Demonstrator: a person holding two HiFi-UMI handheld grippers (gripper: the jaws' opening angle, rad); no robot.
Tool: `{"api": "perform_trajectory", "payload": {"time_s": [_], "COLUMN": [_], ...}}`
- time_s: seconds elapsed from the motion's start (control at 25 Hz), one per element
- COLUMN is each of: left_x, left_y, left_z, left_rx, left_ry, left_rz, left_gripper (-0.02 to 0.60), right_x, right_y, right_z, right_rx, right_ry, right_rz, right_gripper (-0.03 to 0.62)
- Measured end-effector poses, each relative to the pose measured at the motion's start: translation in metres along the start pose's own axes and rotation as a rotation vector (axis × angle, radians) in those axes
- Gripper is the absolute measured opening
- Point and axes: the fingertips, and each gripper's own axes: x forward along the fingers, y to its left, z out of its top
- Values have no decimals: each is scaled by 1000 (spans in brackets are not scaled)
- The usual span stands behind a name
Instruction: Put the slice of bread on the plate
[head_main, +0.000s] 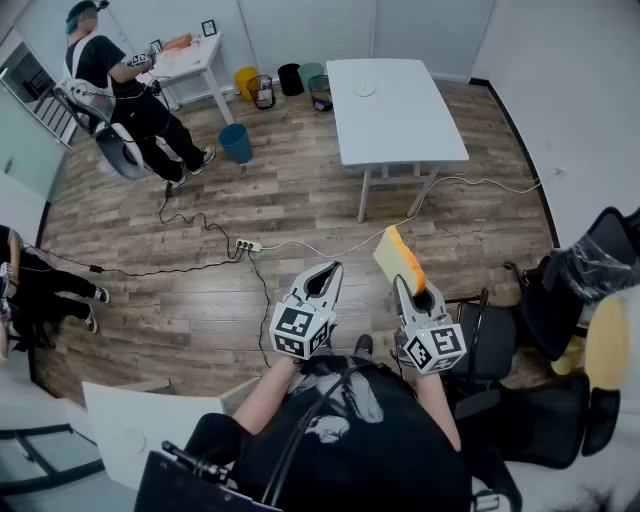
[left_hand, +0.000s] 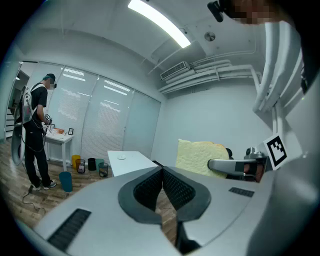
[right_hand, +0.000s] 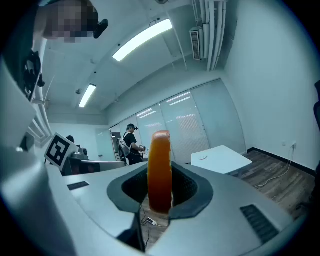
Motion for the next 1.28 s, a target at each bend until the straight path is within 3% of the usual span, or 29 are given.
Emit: {"api": "perform_trajectory", "payload": {"time_s": [0.44, 0.8, 1.28], "left_x": [-1, -4, -16], "left_y": [-3, 5, 47], "left_z": [-6, -13, -17], "left_rx": [-7, -13, -14], "left_ry": [14, 29, 35], "left_rz": [-11, -5, -41], "left_gripper": [8, 8, 8], "right_x": [-3, 1, 36], "right_y": [2, 2, 26], "right_z": [-2, -9, -19], "right_rx": [4, 80, 91], "right_ry": [7, -2, -7], "right_rz": [3, 24, 36], "right_gripper": [87, 87, 87]}}
